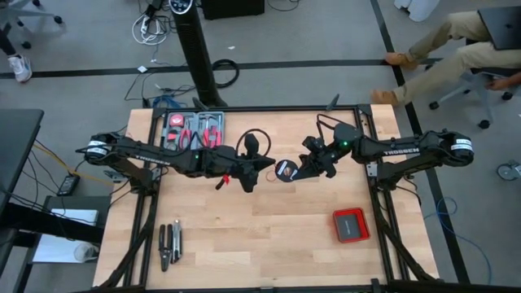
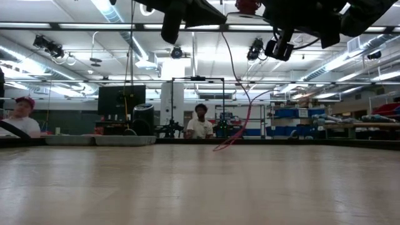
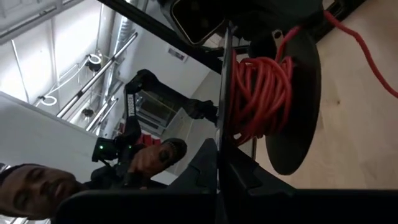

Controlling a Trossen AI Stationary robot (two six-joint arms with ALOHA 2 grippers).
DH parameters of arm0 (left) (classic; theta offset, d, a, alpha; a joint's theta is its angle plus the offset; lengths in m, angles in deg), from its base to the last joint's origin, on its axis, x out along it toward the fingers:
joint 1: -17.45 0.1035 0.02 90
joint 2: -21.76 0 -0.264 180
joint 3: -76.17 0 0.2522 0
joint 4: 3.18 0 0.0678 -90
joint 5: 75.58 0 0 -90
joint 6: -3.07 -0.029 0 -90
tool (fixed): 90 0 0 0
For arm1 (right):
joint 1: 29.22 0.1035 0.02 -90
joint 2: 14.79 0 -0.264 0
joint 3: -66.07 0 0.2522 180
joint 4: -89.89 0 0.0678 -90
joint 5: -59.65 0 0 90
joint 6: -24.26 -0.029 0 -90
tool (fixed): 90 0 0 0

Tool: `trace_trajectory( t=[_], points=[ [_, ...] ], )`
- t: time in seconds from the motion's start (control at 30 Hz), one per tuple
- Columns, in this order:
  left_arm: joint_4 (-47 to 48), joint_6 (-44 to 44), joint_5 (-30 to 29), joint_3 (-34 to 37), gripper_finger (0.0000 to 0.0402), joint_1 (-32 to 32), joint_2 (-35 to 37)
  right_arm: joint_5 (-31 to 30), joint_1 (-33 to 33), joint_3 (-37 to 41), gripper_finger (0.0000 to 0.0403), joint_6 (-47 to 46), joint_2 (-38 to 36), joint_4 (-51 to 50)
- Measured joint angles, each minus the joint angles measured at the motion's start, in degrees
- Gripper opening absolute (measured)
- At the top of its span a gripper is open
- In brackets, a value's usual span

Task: Coil cords
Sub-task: Coil the red wire onto the spool

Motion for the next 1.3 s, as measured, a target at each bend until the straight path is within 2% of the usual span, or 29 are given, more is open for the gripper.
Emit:
trace_trajectory(
  t=[0.3,0.53,0.7,0.97,1.07,1.2,1.3],
  points=[
    [-2.1,-0.6,-1.2,0.0,0.0043,0.1,-0.7,-1.2,0.4,0.0,0.0,0.0,0.0,0.5],
    [-5.5,0.4,-1.5,0.0,0.0051,0.1,-2.2,-2.2,0.5,0.0,0.0,0.0,0.0,0.7],
    [-3.7,0.8,-7.1,0.0,0.0051,0.0,-1.7,-2.1,0.5,0.0,0.0,0.0,0.0,1.2],
    [6.0,9.2,1.0,0.0,0.0051,0.0,-1.5,-0.8,0.4,0.0,0.0,0.7,0.1,1.9],
    [7.9,14.6,6.6,0.1,0.0051,0.0,-1.5,-0.6,0.4,0.0,0.0,1.1,0.0,2.1],
    [2.2,19.5,13.7,2.6,0.0051,-0.4,-1.7,-0.6,0.0,0.0,0.0,1.4,0.1,3.0],
    [-3.3,23.6,15.3,5.1,0.0051,-0.4,-2.2,-1.0,-0.2,0.0,0.0,1.9,0.1,3.4]
  ],
)
